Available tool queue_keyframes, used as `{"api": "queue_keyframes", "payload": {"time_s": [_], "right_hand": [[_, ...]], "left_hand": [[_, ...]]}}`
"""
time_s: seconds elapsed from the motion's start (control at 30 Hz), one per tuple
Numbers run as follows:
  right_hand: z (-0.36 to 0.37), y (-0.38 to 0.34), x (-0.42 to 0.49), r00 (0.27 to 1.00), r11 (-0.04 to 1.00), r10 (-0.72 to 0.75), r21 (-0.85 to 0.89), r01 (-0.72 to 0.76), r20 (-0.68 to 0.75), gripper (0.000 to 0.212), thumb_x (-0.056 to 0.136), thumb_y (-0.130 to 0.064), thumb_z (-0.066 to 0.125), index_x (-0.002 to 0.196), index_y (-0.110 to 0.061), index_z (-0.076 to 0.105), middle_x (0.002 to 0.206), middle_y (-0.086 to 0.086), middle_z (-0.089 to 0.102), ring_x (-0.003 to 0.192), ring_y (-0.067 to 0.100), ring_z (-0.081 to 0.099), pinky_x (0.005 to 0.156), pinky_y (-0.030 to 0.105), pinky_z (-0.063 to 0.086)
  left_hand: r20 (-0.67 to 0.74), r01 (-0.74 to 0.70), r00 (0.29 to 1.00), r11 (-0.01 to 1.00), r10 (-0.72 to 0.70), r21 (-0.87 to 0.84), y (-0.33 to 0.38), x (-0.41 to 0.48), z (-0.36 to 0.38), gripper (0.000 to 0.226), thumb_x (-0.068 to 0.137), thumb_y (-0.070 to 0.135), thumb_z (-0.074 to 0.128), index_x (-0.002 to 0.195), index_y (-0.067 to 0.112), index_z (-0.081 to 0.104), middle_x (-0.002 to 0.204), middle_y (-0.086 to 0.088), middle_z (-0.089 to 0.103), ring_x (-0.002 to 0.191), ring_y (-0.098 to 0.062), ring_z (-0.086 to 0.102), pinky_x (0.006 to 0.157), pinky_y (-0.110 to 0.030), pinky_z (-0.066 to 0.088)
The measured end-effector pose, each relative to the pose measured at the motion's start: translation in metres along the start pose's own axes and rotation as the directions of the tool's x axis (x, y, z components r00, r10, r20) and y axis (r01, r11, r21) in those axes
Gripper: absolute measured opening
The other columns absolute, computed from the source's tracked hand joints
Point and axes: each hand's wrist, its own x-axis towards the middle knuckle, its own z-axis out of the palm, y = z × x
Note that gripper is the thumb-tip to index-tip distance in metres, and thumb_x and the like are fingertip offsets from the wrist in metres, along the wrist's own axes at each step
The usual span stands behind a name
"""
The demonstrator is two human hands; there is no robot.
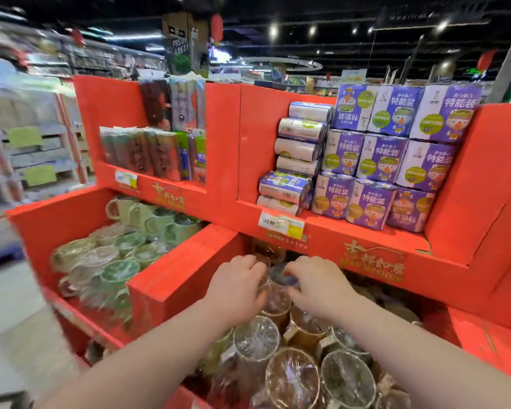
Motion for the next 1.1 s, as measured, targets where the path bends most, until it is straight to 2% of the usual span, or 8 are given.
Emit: {"api": "queue_keyframes", "payload": {"time_s": [0.07,0.17,0.27,0.37,0.47,0.57,0.7,1.1], "right_hand": [[0.011,-0.021,-0.005,0.999,0.999,-0.027,-0.015,0.028,0.047,0.022,0.091,-0.036,0.048,0.104,-0.02,0.056,0.109,0.003,0.059,0.104,0.027,0.057,0.08,0.036,0.044],[0.023,-0.061,-0.009,0.994,0.998,-0.067,-0.012,0.068,0.081,0.025,0.091,-0.036,0.048,0.107,-0.019,0.057,0.111,0.004,0.059,0.108,0.029,0.056,0.082,0.035,0.044],[0.032,-0.112,-0.013,0.986,0.992,-0.124,0.008,0.124,0.109,0.033,0.091,-0.037,0.048,0.117,-0.02,0.056,0.12,0.004,0.058,0.115,0.028,0.053,0.094,0.037,0.043],[0.035,-0.178,-0.018,0.972,0.98,-0.196,0.034,0.194,0.127,0.037,0.09,-0.038,0.048,0.122,-0.021,0.055,0.123,0.005,0.057,0.119,0.027,0.052,0.098,0.037,0.044],[0.033,-0.249,-0.021,0.955,0.962,-0.269,0.074,0.261,0.123,0.037,0.09,-0.038,0.048,0.122,-0.022,0.055,0.123,0.006,0.057,0.118,0.028,0.053,0.096,0.036,0.044],[0.027,-0.32,-0.024,0.937,0.94,-0.333,0.115,0.322,0.1,0.037,0.091,-0.038,0.049,0.124,-0.024,0.055,0.124,0.005,0.058,0.118,0.028,0.054,0.094,0.036,0.044],[0.015,-0.403,-0.025,0.902,0.893,-0.428,0.182,0.412,0.058,0.037,0.092,-0.036,0.05,0.127,-0.024,0.055,0.129,0.004,0.056,0.12,0.028,0.053,0.096,0.038,0.044],[0.019,-0.584,0.016,0.774,0.771,-0.625,0.238,0.591,0.103,0.033,0.091,-0.033,0.051,0.121,-0.023,0.057,0.124,0.002,0.06,0.114,0.026,0.056,0.091,0.039,0.048]], "left_hand": [[0.001,0.028,1.0,0.999,-0.028,0.025,-0.012,-0.022,0.0,0.04,0.082,0.04,0.047,0.113,0.016,0.056,0.108,-0.003,0.055,0.1,-0.027,0.054,0.079,-0.037,0.047],[-0.053,0.064,0.996,0.998,-0.065,-0.016,-0.032,-0.063,-0.009,0.046,0.075,0.041,0.042,0.105,0.012,0.061,0.102,-0.006,0.058,0.093,-0.031,0.059,0.072,-0.04,0.051],[-0.024,0.18,0.983,0.984,-0.18,-0.02,-0.06,-0.118,-0.018,0.046,0.079,0.04,0.043,0.112,0.013,0.061,0.111,-0.007,0.059,0.102,-0.033,0.058,0.081,-0.042,0.05],[0.026,0.283,0.959,0.959,-0.283,0.002,-0.095,-0.187,-0.029,0.059,0.075,0.044,0.032,0.118,0.014,0.059,0.114,-0.006,0.058,0.107,-0.031,0.056,0.086,-0.041,0.05],[0.085,0.406,0.909,0.913,-0.408,0.044,-0.134,-0.263,-0.035,0.065,0.076,0.045,0.026,0.128,0.015,0.052,0.122,-0.005,0.053,0.115,-0.028,0.05,0.094,-0.039,0.045],[0.126,0.498,0.856,0.865,-0.501,0.055,-0.165,-0.338,-0.04,0.07,0.072,0.049,0.024,0.122,0.013,0.056,0.116,-0.009,0.056,0.112,-0.032,0.053,0.09,-0.041,0.046],[0.198,0.631,0.734,0.76,-0.649,0.153,-0.195,-0.418,-0.048,0.049,0.085,0.045,0.044,0.125,0.017,0.05,0.122,-0.004,0.051,0.116,-0.028,0.049,0.09,-0.038,0.044],[0.22,0.825,0.51,0.545,-0.832,0.148,-0.274,-0.55,-0.058,0.041,0.09,0.037,0.047,0.127,0.02,0.047,0.128,-0.001,0.049,0.121,-0.023,0.045,0.098,-0.036,0.042]]}}
